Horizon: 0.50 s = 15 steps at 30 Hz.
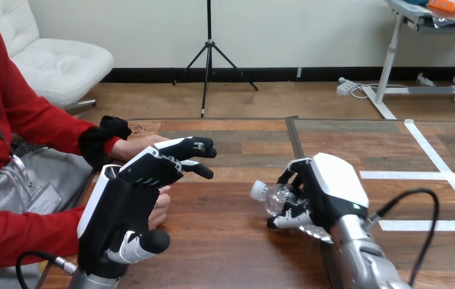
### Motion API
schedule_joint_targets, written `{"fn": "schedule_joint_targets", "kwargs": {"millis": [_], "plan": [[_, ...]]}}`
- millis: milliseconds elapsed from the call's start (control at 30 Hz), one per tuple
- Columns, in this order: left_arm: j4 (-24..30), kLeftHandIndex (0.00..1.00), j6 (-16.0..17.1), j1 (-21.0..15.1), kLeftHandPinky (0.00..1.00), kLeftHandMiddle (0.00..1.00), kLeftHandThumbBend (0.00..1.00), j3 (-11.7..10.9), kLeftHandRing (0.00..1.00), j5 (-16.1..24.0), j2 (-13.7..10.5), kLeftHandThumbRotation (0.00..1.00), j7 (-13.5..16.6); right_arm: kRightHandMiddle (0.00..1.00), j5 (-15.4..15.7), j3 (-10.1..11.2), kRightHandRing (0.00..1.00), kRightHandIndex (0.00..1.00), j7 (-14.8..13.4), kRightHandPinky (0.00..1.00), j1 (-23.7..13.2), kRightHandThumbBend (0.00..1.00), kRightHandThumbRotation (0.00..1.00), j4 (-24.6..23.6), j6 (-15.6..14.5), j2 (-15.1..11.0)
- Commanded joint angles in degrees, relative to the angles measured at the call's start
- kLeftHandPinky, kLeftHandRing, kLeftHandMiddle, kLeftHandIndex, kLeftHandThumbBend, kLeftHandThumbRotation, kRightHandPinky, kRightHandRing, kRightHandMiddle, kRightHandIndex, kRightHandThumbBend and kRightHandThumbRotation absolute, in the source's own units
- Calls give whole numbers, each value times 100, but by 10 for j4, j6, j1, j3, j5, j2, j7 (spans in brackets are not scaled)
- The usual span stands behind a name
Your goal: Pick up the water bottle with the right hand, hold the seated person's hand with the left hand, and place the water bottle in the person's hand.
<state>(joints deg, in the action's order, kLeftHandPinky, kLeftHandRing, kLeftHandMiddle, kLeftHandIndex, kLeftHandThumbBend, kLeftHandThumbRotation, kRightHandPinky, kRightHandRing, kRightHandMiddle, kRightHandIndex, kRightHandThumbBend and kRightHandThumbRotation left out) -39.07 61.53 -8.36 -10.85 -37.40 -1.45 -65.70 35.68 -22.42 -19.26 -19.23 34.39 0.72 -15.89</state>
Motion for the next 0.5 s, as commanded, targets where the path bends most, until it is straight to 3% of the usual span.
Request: {"fn": "schedule_joint_targets", "kwargs": {"millis": [0, 100, 467], "plan": [[2, 73, -12, -28, 61, 78, 93, -8, 76, -2, -14, 67, -1, 47, -2, 23, 42, 49, -11, 38, -10, 79, 0, -80, 24, -11], [6, 73, -13, -24, 61, 77, 93, -10, 75, 11, -17, 66, 14, 47, -5, 29, 42, 49, -14, 38, 0, 79, 0, -96, 28, -9], [-3, 72, -16, -33, 60, 77, 92, -21, 75, -1, -23, 64, -6, 46, -9, 51, 40, 48, -48, 37, 34, 80, 0, -137, 68, 1]]}}
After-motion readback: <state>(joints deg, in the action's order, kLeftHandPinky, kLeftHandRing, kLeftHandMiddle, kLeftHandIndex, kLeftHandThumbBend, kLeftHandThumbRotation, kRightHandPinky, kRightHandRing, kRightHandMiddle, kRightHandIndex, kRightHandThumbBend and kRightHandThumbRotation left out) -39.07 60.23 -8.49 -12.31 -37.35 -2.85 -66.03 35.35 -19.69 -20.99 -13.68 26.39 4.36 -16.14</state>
